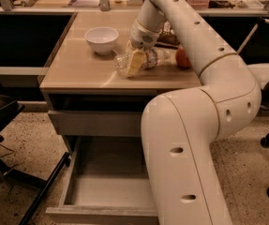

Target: Place water bottle into middle drawer

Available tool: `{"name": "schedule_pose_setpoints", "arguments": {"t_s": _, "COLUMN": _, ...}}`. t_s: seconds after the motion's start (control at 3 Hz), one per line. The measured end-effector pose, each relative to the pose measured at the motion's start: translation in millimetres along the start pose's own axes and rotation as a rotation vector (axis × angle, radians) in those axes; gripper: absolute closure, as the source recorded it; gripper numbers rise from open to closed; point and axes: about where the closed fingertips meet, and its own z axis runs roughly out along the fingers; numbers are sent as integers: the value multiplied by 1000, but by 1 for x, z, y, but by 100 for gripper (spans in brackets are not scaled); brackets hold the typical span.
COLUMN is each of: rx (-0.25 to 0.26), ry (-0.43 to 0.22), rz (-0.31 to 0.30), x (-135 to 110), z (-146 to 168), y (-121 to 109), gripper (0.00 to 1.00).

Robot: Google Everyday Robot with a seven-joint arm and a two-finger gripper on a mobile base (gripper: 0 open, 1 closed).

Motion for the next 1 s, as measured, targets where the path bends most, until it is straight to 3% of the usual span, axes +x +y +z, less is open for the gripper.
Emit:
{"name": "schedule_pose_setpoints", "arguments": {"t_s": 0.33, "rx": 99, "ry": 5, "rz": 81, "x": -7, "z": -23, "y": -3, "gripper": 100}}
{"name": "schedule_pose_setpoints", "arguments": {"t_s": 0.67, "rx": 299, "ry": 39, "rz": 199, "x": -24, "z": -69, "y": -5, "gripper": 100}}
{"name": "schedule_pose_setpoints", "arguments": {"t_s": 1.0, "rx": 488, "ry": 57, "rz": 254, "x": -60, "z": -110, "y": 6, "gripper": 100}}
